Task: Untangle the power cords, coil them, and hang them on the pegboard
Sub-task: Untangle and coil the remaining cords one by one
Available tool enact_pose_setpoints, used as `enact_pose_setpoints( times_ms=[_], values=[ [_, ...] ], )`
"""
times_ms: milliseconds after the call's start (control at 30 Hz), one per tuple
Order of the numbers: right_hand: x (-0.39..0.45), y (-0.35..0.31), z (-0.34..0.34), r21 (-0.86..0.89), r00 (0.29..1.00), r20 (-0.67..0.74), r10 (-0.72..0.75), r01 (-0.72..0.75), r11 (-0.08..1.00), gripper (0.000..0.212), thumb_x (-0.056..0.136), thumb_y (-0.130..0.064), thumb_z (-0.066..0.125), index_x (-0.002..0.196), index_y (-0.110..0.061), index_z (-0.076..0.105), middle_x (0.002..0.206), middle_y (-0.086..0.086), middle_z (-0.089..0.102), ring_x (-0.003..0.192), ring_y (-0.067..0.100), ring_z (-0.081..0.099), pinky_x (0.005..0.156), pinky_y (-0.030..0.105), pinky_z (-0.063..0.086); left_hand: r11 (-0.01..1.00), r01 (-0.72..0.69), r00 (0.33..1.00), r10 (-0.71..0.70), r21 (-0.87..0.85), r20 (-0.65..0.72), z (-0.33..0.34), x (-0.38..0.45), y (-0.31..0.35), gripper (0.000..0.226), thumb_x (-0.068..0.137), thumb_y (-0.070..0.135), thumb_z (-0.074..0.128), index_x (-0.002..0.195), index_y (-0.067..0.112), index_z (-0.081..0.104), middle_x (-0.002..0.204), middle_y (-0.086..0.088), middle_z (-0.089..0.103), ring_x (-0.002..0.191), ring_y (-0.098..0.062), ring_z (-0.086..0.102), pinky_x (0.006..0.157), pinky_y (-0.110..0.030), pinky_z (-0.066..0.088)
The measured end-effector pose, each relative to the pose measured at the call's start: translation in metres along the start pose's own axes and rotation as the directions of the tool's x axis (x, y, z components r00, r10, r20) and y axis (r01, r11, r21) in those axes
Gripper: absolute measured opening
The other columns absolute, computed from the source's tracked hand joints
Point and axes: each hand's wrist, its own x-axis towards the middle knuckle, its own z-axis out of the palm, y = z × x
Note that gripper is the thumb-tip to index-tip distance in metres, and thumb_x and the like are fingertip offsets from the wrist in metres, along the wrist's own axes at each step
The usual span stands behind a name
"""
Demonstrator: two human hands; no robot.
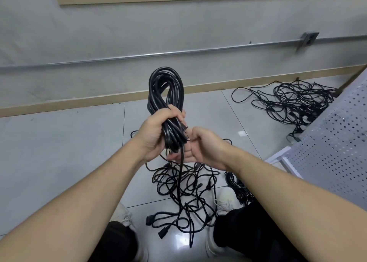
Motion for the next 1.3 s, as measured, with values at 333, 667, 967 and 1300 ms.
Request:
enact_pose_setpoints(
  times_ms=[333,667,967,1300],
  values=[
    [-0.012,0.0,0.0,-0.847,0.967,-0.109,-0.229,0.03,0.53,0.031,0.101,-0.046,0.056,0.076,-0.027,0.059,0.07,-0.005,0.061,0.058,0.003,0.047,0.063,0.027,0.041,0.962,0.146,0.969,-0.092,0.23,-0.228,-0.018,0.001,0.012,0.045,0.094,0.019,0.068,0.05,0.02,0.059,0.083,-0.004,0.061,0.067,-0.014,0.057,0.07,-0.037,0.051],
    [-0.028,-0.019,-0.01,-0.459,0.947,-0.288,-0.143,-0.006,0.888,0.089,0.072,-0.086,0.057,0.146,-0.041,0.036,0.121,-0.006,0.065,0.063,0.013,0.061,0.049,0.026,0.047,0.847,0.206,0.972,-0.237,0.49,0.002,-0.01,-0.008,0.005,0.031,0.07,0.032,0.078,0.053,0.019,0.055,0.081,-0.017,0.054,0.075,-0.023,0.056,0.072,-0.037,0.043],
    [-0.011,-0.026,-0.007,0.106,0.9,-0.336,-0.278,0.329,0.938,0.08,0.07,-0.054,0.082,0.125,0.002,0.066,0.119,0.024,0.07,0.104,0.034,0.07,0.07,0.041,0.054,0.875,0.25,0.912,-0.356,0.414,0.202,0.004,-0.011,-0.01,0.03,0.071,0.026,0.077,0.054,0.015,0.055,0.098,-0.021,0.048,0.084,-0.023,0.054,0.088,-0.048,0.036],
    [-0.011,-0.033,-0.006,0.031,0.803,-0.558,-0.208,0.271,0.962,0.037,0.094,-0.041,0.067,0.097,-0.005,0.07,0.083,0.008,0.072,0.074,0.024,0.07,0.06,0.036,0.055,0.887,0.311,0.949,-0.31,0.341,-0.059,0.017,-0.014,-0.032,0.034,0.082,0.024,0.076,0.058,0.017,0.054,0.066,-0.013,0.048,0.068,-0.031,0.055,0.063,-0.033,0.048]
  ],
)
